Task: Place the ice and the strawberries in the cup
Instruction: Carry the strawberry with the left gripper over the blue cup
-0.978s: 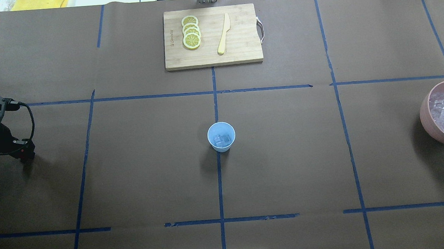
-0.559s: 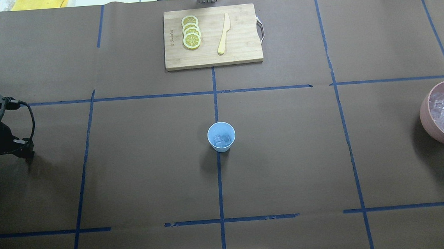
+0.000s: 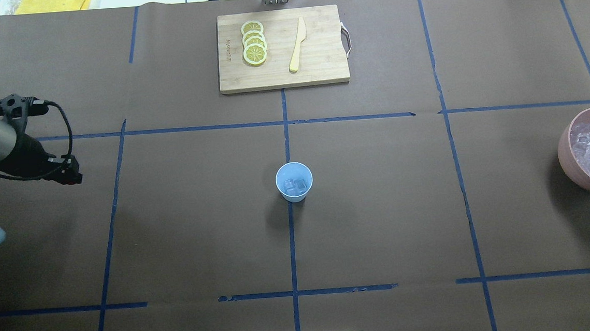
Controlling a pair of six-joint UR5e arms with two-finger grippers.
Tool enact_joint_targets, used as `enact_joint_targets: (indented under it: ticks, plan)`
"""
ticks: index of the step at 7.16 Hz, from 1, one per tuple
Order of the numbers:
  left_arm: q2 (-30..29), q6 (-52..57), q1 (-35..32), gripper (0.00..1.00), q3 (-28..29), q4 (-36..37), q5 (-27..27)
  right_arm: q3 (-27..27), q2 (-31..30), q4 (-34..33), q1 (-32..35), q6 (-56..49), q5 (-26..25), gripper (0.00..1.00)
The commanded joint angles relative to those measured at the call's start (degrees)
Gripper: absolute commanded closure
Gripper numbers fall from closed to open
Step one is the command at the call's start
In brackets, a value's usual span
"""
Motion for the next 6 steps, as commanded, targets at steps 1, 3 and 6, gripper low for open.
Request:
enact_joint_targets:
  ticks: [1, 3, 6]
  plan:
    - [-13.13, -13.7, 8.65, 1.0, 1.51, 0.14, 0.48, 0.01, -0.09, 0.14, 0.0, 0.0, 0.03, 0.0]
    - [-26.58, -26.37, 14.04, 1.0, 7.99, 0.14, 2.83, 0.19, -0.27, 0.23, 0.0, 0.0, 0.21, 0.0]
    - [-32.44, -31.08, 16.88, 0.95, 9.17, -0.12, 6.11, 1.06, -0.62, 0.23, 0.0, 0.0, 0.3, 0.0]
